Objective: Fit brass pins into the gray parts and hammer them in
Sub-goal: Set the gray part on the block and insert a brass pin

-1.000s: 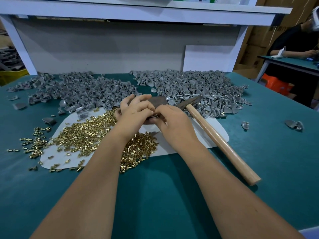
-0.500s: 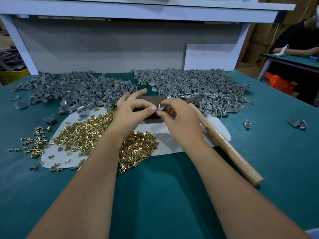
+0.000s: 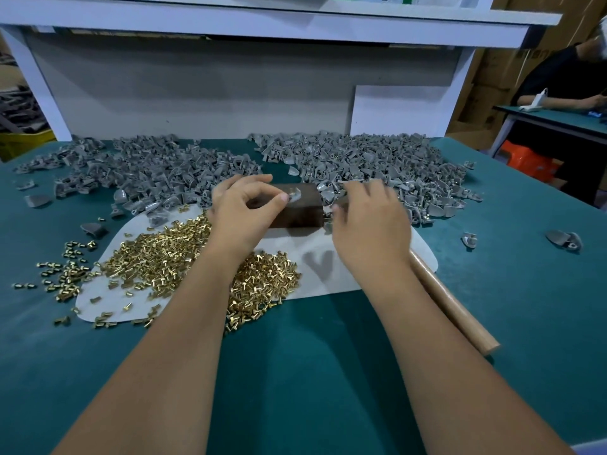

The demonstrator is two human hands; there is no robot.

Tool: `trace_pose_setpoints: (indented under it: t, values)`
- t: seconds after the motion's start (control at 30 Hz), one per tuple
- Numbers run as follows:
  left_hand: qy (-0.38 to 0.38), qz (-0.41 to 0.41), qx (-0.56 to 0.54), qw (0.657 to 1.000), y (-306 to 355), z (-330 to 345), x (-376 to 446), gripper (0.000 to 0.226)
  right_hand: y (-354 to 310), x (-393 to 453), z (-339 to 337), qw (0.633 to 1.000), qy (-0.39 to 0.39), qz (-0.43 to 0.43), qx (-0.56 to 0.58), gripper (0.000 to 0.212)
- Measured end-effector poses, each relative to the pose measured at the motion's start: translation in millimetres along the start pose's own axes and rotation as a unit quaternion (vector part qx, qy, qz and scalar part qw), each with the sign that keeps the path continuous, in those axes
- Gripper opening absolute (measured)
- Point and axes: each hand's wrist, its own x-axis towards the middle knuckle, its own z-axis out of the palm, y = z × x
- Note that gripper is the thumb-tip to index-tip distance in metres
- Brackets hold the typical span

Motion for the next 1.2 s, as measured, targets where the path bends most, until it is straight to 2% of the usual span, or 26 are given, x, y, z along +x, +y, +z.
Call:
trace_pose_setpoints:
  t: [0.07,0.1,0.2,0.27,0.37,0.43,0.53,0.6,0.63,0.67,0.73,0.8,0.93,1.1,1.2]
  values:
    - [0.051,-0.009,0.034,0.998,-0.3,2.7,2.0,0.011,13.1,1.2,-10.9,0.987,-0.048,0.087,-0.127,0.038]
    - [0.069,-0.015,0.056,0.996,-0.9,4.0,2.9,0.008,19.0,1.1,-15.0,0.977,-0.093,0.132,-0.142,0.039]
    - [0.076,-0.023,0.125,0.989,-4.3,8.1,5.2,0.007,28.8,-1.5,-16.7,0.952,-0.214,0.18,-0.124,0.03]
    - [0.076,-0.019,0.149,0.986,-7.1,10.3,6.6,0.009,27.8,-1.0,-13.9,0.95,-0.23,0.182,-0.109,0.026]
    - [0.083,-0.016,0.146,0.986,-9.8,12.3,7.8,0.009,27.4,-0.5,-12.8,0.955,-0.205,0.199,-0.072,0.018]
    - [0.082,-0.021,0.15,0.985,-10.3,13.5,7.9,0.009,27.9,0.2,-16.6,0.964,-0.159,0.199,-0.071,0.01]
    - [0.075,-0.041,0.165,0.983,-11.7,15.1,9.5,0.008,22.5,1.3,-24.0,0.981,-0.075,0.166,-0.074,0.02]
    - [0.079,-0.048,0.17,0.981,-13.2,16.9,10.8,0.008,14.2,2.6,-29.5,0.992,-0.043,0.112,-0.04,0.016]
    - [0.084,-0.051,0.172,0.98,-13.3,17.9,11.3,0.008,8.7,2.9,-32.4,0.996,-0.042,0.078,-0.029,0.011]
    - [0.089,-0.054,0.177,0.979,-13.0,18.9,12.0,0.009,3.0,2.8,-34.9,0.998,-0.045,0.046,-0.026,0.016]
    - [0.102,-0.061,0.196,0.973,-12.6,21.0,12.7,0.012,-8.7,3.4,-39.9,0.998,-0.055,-0.015,-0.042,0.043]
    - [0.122,-0.054,0.208,0.969,-13.8,22.4,12.9,0.012,-19.3,4.6,-43.2,0.997,-0.039,-0.051,-0.049,0.057]
    - [0.142,-0.035,0.208,0.967,-17.7,23.1,11.9,0.011,-26.8,4.7,-42.9,0.998,-0.012,-0.05,-0.033,0.061]
    - [0.134,-0.032,0.186,0.973,-16.5,21.2,11.9,0.013,-24.1,4.6,-36.2,0.99,-0.118,-0.055,-0.049,0.061]
    - [0.144,-0.036,0.211,0.966,-17.5,21.6,12.1,0.009,-27.0,11.6,-41.2,0.996,-0.069,-0.038,-0.052,0.061]
